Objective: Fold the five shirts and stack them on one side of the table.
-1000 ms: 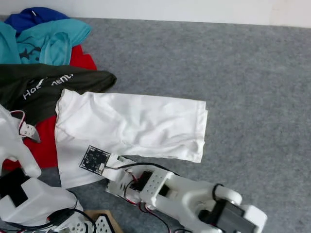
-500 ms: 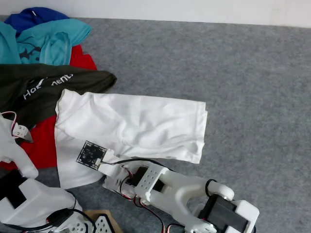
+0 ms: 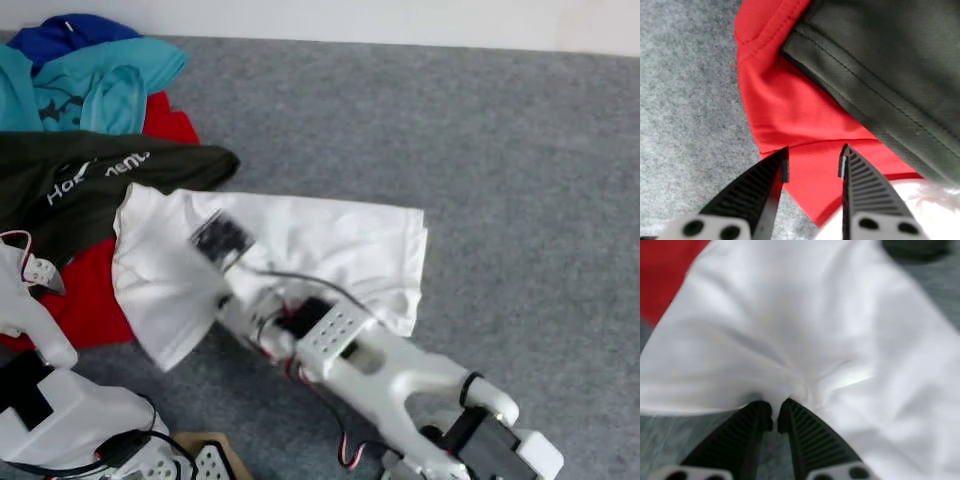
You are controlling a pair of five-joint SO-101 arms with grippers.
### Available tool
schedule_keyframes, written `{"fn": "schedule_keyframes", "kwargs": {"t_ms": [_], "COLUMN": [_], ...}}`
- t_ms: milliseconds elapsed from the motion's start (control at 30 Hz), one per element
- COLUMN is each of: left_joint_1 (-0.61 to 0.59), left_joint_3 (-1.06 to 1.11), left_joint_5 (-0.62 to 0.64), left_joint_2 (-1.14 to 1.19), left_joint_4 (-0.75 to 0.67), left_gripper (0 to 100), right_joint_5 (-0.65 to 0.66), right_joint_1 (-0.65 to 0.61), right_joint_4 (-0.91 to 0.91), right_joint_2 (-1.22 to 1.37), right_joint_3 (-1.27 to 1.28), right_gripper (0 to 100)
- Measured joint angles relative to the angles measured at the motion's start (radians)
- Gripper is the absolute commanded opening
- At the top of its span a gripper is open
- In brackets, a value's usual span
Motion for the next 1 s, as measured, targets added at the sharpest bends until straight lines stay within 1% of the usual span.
{"fn": "schedule_keyframes", "kwargs": {"t_ms": [167, 300, 367, 467, 500, 533, 600, 700, 900, 1000], "left_joint_1": [0.0, 0.0, 0.0, 0.0, 0.0, 0.0, 0.0, 0.0, 0.0, 0.0], "left_joint_3": [0.0, 0.0, 0.0, 0.0, 0.0, 0.0, 0.0, 0.0, 0.0, 0.0], "left_joint_5": [0.0, 0.0, 0.0, 0.0, 0.0, 0.0, 0.0, 0.0, 0.0, 0.0], "left_joint_2": [0.0, 0.0, 0.0, 0.0, 0.0, 0.0, 0.0, 0.0, 0.0, 0.0], "left_joint_4": [0.0, 0.0, 0.0, 0.0, 0.0, 0.0, 0.0, 0.0, 0.0, 0.0], "left_gripper": [18, 18, 18, 18, 18, 18, 18, 18, 18, 18], "right_joint_5": [-0.025, -0.031, -0.031, -0.031, -0.031, -0.031, -0.031, -0.031, -0.031, -0.031], "right_joint_1": [0.043, 0.06, 0.064, 0.066, 0.066, 0.066, 0.066, 0.066, 0.069, 0.069], "right_joint_4": [-0.046, -0.084, -0.086, -0.086, -0.081, -0.068, -0.029, 0.032, 0.048, 0.048], "right_joint_2": [0.008, 0.129, 0.209, 0.307, 0.318, 0.322, 0.322, 0.321, 0.21, 0.14], "right_joint_3": [-0.015, -0.071, -0.12, -0.175, -0.189, -0.201, -0.235, -0.272, -0.255, -0.199], "right_gripper": [0.8, 1.3, 6.3, 18.7, 21.4, 22.1, 20.4, 15.1, 0.3, 0.8]}}
